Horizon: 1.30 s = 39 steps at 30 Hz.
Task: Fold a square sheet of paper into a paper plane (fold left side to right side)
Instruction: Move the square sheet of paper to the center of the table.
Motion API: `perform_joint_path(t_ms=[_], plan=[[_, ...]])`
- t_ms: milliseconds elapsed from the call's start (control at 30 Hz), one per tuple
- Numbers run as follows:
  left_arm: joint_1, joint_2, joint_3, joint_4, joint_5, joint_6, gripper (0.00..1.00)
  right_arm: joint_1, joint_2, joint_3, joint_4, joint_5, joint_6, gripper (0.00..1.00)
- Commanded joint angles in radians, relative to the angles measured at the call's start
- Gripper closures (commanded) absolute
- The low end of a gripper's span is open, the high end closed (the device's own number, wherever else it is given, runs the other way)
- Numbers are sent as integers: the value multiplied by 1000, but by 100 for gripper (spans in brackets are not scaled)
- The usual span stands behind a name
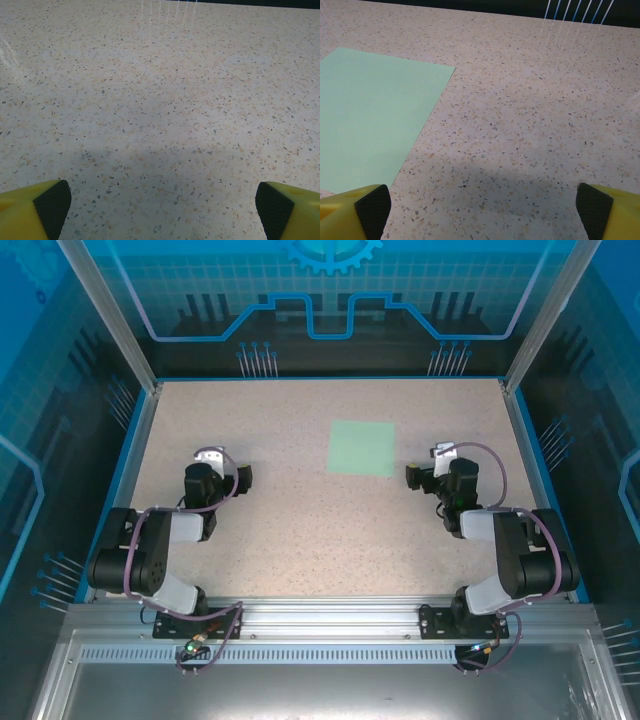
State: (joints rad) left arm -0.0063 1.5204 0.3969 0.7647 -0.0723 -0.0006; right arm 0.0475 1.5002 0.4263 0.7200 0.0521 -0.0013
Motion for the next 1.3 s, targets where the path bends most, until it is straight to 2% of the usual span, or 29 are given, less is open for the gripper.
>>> perform_joint_path(t_ms=[0,733,867,1000,1100,1167,1267], plan=[[8,-6,21,15,23,-6,1,9,3,2,38,15,-2,1],[9,-8,21,14,21,-8,1,9,3,2,38,15,-2,1],[7,-127,49,-138,8,-15,1,5,-2,8,22,13,2,1],[0,-328,68,-335,-17,-96,1,-7,-120,87,-225,33,33,1],[-17,-447,97,-469,44,-203,1,2,-236,146,-430,18,71,1],[-47,-500,130,-585,80,-239,1,25,-294,203,-597,1,104,1],[-101,-541,173,-713,112,-269,1,104,-336,257,-732,4,162,1]])
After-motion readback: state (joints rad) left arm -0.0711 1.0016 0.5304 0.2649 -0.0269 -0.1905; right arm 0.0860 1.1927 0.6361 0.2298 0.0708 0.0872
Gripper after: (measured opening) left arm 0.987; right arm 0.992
